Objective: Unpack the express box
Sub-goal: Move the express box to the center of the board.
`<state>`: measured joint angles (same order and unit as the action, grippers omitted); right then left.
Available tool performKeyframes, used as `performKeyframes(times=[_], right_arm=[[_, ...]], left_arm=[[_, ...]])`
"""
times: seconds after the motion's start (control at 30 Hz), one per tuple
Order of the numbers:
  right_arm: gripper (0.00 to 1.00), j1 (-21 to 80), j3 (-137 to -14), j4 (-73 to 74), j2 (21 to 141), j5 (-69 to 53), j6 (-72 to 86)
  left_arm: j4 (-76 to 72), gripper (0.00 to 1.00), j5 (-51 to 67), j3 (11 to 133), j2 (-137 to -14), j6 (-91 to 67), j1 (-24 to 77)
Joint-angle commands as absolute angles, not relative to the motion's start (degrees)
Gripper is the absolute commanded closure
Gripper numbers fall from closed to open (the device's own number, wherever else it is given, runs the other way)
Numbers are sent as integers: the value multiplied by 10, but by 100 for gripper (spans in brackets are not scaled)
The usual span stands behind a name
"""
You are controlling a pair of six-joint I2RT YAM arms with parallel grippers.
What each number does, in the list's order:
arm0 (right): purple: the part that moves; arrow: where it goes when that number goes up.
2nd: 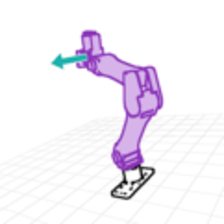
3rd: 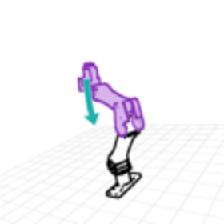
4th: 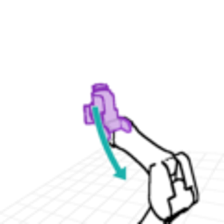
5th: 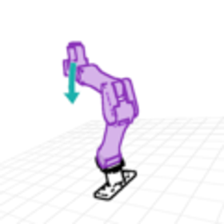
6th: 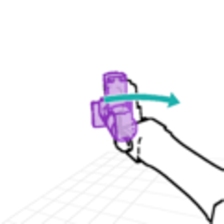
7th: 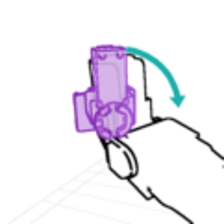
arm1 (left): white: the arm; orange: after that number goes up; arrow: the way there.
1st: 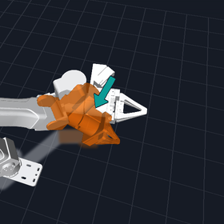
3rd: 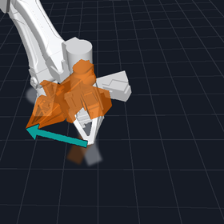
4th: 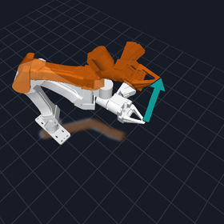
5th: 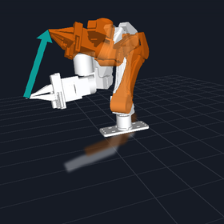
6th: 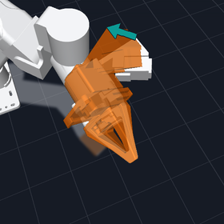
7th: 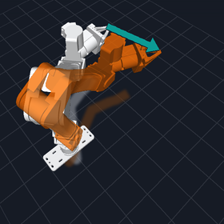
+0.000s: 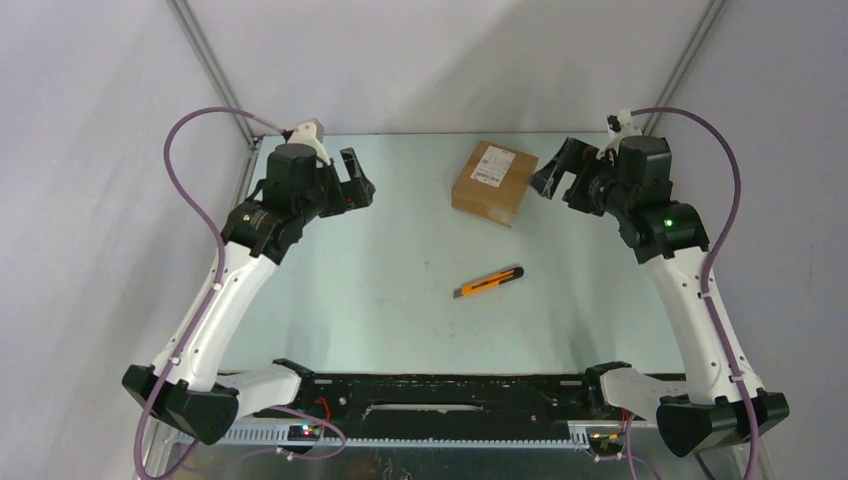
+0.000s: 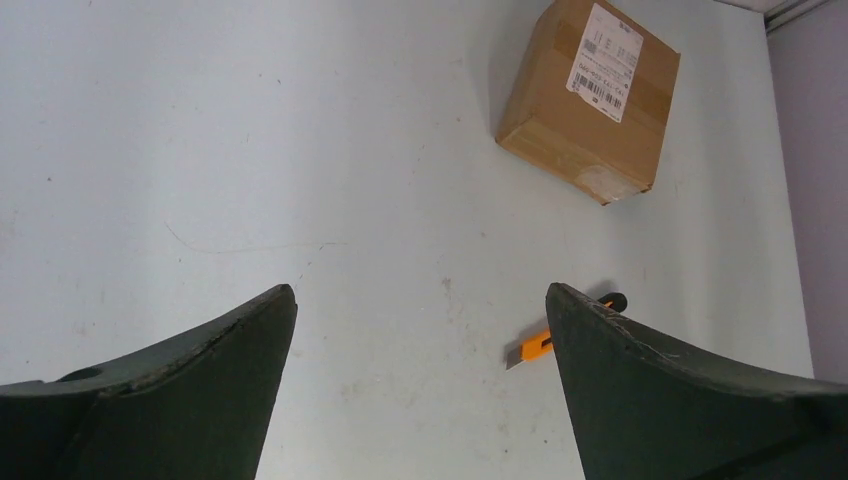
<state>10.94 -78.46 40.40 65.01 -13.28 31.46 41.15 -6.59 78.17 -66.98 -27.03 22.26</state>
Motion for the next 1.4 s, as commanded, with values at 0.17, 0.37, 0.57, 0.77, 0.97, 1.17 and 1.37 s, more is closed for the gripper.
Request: performKeyframes(times=[0.17,0.37,0.57,0.77,0.97,1.17,1.37], right_arm=[[0,109,-769,292,687,-83,302],[0,87,-769,186,769,-59,273],[0,48,-774,56,888,-93,263],[0,22,-828,-33,1045,-139,290],[0,6,-967,-31,1210,-158,320],[0,5,-1112,-9,1330,-153,331],[0,5,-1379,139,1498,-300,343]], left_arm=[[372,2,-39,773,-640,-281,214],[372,2,35,749,-640,-294,191],[374,2,60,732,-621,-291,183],[377,2,74,740,-629,-291,182],[384,2,83,757,-648,-282,181],[383,2,84,763,-669,-280,182],[385,2,86,776,-695,-279,179]])
